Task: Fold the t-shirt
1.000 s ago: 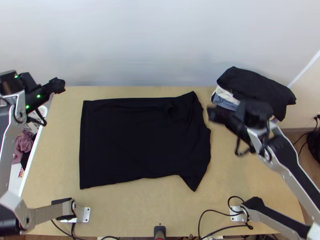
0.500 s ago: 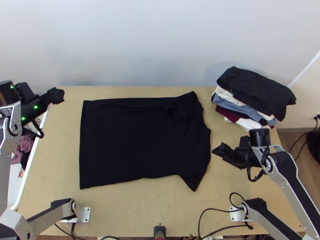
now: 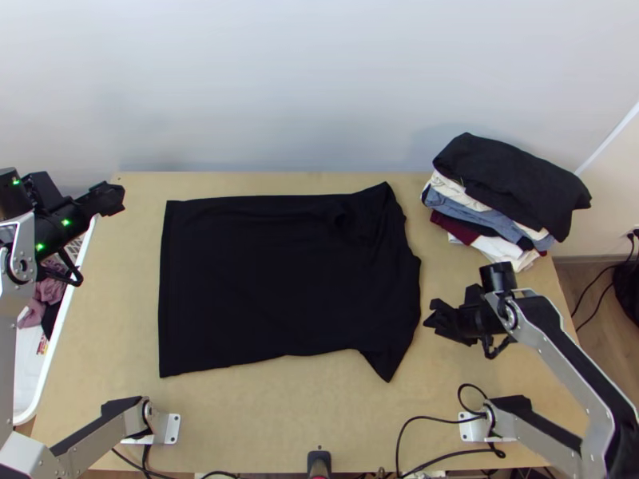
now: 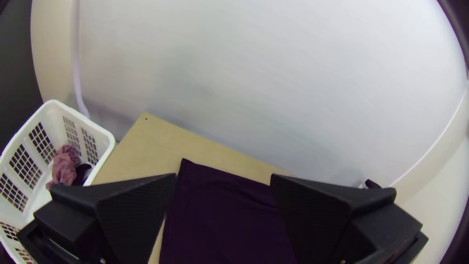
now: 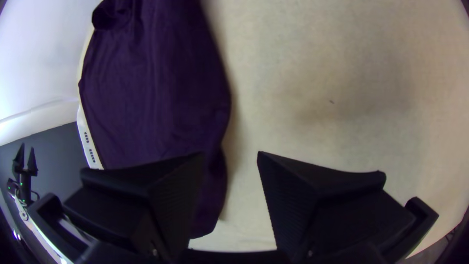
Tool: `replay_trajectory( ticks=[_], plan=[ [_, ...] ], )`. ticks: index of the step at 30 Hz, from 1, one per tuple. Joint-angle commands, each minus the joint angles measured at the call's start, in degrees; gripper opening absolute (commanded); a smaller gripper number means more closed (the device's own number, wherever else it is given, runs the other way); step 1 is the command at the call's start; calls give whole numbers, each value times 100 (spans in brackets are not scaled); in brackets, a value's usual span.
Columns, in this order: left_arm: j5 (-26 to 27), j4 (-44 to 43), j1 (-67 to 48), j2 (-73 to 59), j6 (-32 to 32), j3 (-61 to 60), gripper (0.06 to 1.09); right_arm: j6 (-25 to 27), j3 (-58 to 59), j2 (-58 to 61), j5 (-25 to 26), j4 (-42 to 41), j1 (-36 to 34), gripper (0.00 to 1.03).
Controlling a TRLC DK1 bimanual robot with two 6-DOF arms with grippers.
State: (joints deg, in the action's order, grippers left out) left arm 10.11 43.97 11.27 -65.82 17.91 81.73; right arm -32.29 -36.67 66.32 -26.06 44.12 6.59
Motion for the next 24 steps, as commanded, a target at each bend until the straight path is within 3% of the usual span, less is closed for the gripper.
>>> replay_trajectory(
  ticks=[1,17,22,24],
  plan=[
    [-35,68,-19,166,-86,-131,99,136,133,293,-74,-255,-35,48],
    [-141,191,25,289,-121,-193,99,127,81,1348,-83,-1090,71,47],
    [-141,314,51,289,-394,-290,99,-49,54,1497,-83,-1257,281,46],
    [-141,420,60,298,-622,-334,99,-137,63,1550,-83,-1397,431,37]
  ],
)
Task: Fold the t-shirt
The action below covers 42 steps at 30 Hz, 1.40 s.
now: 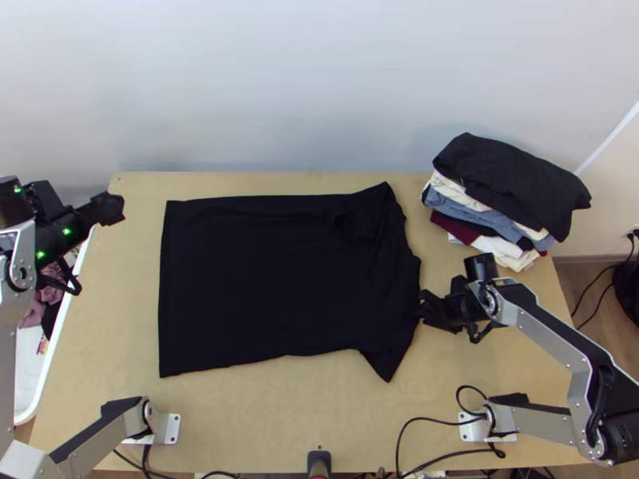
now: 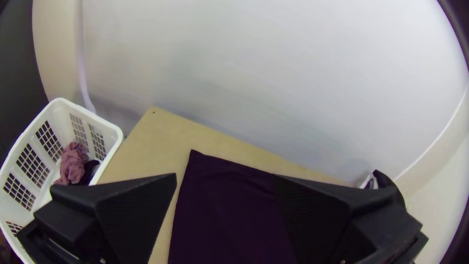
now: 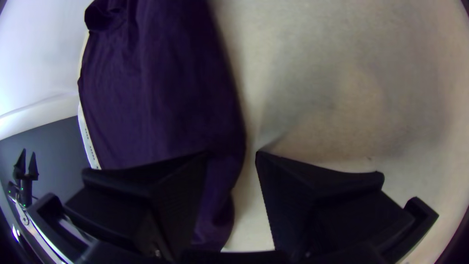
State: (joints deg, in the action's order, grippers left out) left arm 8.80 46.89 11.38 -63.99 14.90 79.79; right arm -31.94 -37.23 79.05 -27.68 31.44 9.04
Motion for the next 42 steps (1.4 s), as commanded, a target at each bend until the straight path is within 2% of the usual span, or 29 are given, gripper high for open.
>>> replay_trajectory(
  ticks=[1,3,6,7,12,14,16,18,21,23,25,28,31,42],
  plan=[
    [17,250,49,114,-523,-157,99,-233,137,278,88,-217,256,34],
    [69,681,49,88,-1041,-183,99,-304,146,287,96,-296,362,31],
    [483,1533,137,88,-2034,-288,99,-304,181,252,369,-525,415,7],
    [606,1823,225,88,-2439,-359,99,-304,190,234,422,-613,415,3],
    [658,3291,550,132,-4627,-1018,99,-304,216,225,439,-648,415,3],
    [562,3458,822,202,-5207,-1352,99,-304,225,217,448,-657,406,3],
    [78,3546,866,264,-5770,-1827,99,-304,234,208,474,-657,406,3],
    [-62,3581,972,255,-6086,-2257,99,-304,243,190,492,-657,415,3],
    [-54,3555,919,194,-6139,-2705,91,-304,243,173,527,-666,415,3],
    [-36,3467,752,194,-6077,-2978,90,-312,252,164,545,-666,415,3],
    [-36,3458,515,132,-6016,-3277,83,-312,260,155,553,-674,415,3],
    [-54,3256,356,-26,-6007,-3743,80,-312,269,146,553,-683,415,3],
    [-54,2773,40,-184,-5656,-3927,72,-312,278,146,562,-710,415,3],
    [-212,2131,-65,-773,-5541,-4226,71,-312,340,58,571,-771,406,3]
  ],
)
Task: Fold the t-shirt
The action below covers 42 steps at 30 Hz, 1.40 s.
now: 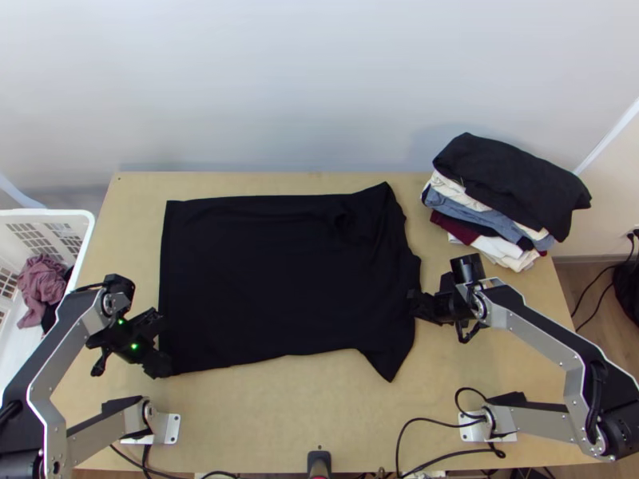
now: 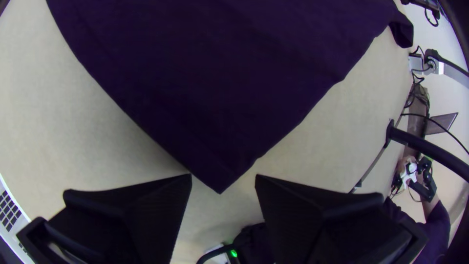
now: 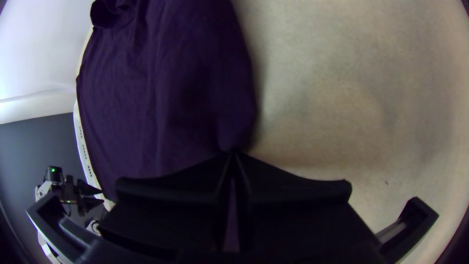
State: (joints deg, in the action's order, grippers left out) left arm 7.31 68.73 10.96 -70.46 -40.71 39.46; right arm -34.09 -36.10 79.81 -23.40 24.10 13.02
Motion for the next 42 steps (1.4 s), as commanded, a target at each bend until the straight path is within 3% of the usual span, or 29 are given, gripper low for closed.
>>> replay_trajectory(
  ticks=[1,11,12,14,15,22,29,33,42],
  plan=[
    [-63,-79,-24,-161,19,-185,71,-98,235,-27,143,-37,8,3],
    [-63,-114,-173,-346,45,-404,64,-98,243,-36,160,-54,17,3],
    [-37,-123,-200,-328,54,-439,50,-98,243,-45,160,-54,17,3],
    [86,-457,-208,-161,72,-519,13,-98,261,-80,195,-54,8,3],
    [148,-562,-217,-91,81,-536,10,-98,270,-106,222,-54,8,3],
    [429,-984,328,137,318,-35,10,7,296,-1504,617,42,-71,3],
    [631,-1512,662,401,1039,598,10,315,59,-2672,951,359,-80,3],
    [675,-1714,600,621,1610,923,10,315,-205,-2927,960,508,-97,3],
    [666,-2294,442,717,3210,2057,10,631,-1479,-2831,1540,376,-97,3]
  ],
)
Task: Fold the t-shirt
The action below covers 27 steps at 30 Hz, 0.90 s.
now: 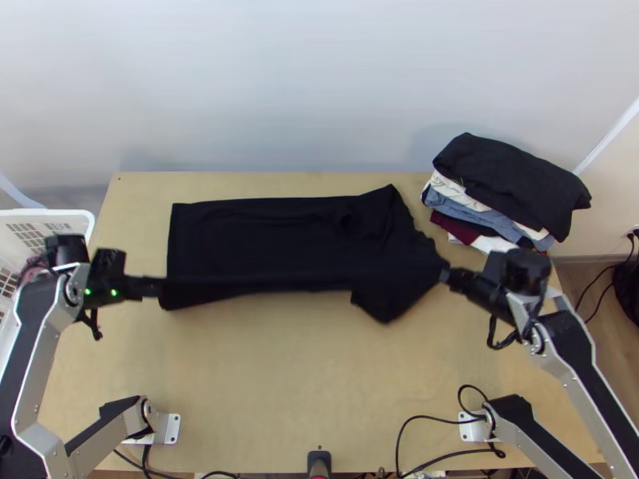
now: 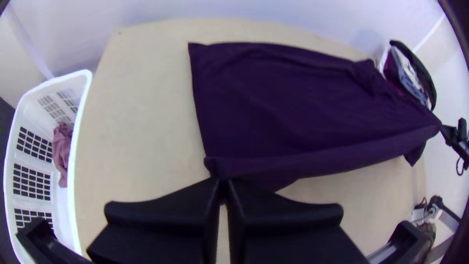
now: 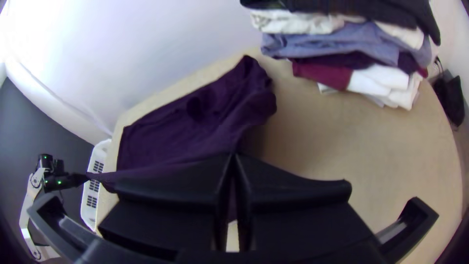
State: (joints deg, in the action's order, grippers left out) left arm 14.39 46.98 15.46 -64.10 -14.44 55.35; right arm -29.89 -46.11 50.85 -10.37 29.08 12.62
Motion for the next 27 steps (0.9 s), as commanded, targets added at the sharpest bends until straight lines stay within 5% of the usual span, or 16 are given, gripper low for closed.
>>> replay_trajectory(
  ticks=[1,9,21,27],
  plan=[
    [-42,-163,-17,81,741,643,10,247,-636,109,246,-157,-49,3],
    [-516,-892,-26,37,1716,2094,9,809,-1920,821,492,-755,3,3],
    [-1299,-2220,18,-455,1936,3535,9,1838,-4020,2227,1143,-2284,179,3],
    [-2274,-3213,-281,-745,1883,3904,9,2040,-4917,2895,1187,-2978,100,3]
  ],
)
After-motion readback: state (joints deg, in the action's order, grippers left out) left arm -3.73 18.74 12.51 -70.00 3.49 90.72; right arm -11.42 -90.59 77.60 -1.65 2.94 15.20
